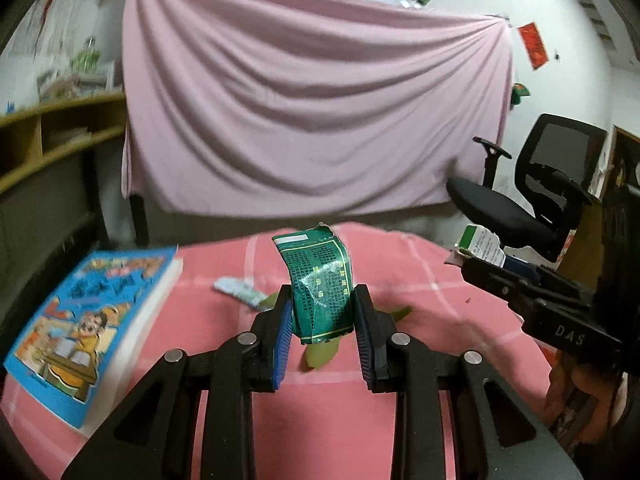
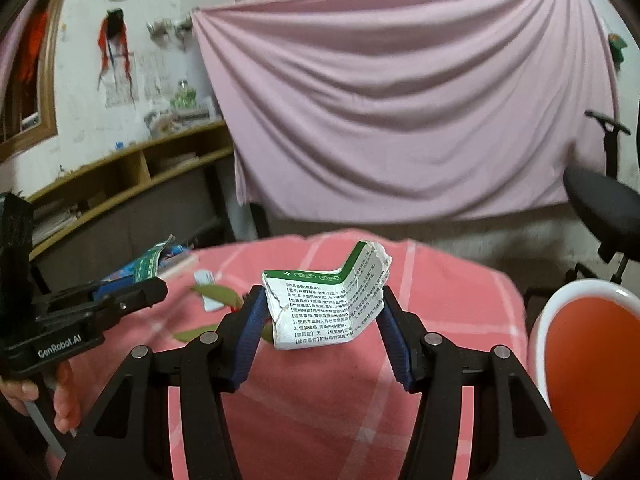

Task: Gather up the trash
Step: 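Carry the green packet and white box over the orange bucket with both tools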

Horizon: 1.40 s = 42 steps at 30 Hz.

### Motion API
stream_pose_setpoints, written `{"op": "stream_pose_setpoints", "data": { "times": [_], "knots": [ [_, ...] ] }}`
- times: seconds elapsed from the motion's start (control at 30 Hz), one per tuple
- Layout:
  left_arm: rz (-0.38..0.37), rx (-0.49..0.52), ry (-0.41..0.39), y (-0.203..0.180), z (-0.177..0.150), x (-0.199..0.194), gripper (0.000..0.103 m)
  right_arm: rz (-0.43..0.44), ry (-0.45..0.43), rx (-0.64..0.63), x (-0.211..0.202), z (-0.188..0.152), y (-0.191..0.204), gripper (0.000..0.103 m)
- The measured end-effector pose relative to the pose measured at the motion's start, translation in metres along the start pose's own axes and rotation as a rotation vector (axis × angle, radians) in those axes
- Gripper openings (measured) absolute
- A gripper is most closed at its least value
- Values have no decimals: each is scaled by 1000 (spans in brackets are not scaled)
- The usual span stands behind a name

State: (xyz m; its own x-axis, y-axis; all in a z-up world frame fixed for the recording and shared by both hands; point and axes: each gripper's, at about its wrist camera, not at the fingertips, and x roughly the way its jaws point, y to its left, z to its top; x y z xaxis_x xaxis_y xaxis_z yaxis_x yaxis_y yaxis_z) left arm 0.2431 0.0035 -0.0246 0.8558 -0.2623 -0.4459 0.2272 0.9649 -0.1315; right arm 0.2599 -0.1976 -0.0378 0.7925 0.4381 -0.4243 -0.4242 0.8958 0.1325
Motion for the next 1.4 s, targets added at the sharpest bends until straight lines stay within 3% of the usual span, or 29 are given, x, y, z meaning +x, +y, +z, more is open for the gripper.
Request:
{"op": "stream_pose_setpoints", "data": {
  "times": [0.37,0.7,1.13,1.4],
  "knots": [
    [88,88,-201,-29,-3,-38,25,-44,-210,-38,-38,-1,6,53],
    [33,180,-290,-80,13,-46,25,-151,-354,-57,-83,0,-11,53],
    [-114,297,-277,-172,31,-26,25,-310,-389,115,-132,-8,-93,53],
    [-197,313,-170,-222,33,14,25,-399,-335,228,-148,-16,-140,53]
  ]
}}
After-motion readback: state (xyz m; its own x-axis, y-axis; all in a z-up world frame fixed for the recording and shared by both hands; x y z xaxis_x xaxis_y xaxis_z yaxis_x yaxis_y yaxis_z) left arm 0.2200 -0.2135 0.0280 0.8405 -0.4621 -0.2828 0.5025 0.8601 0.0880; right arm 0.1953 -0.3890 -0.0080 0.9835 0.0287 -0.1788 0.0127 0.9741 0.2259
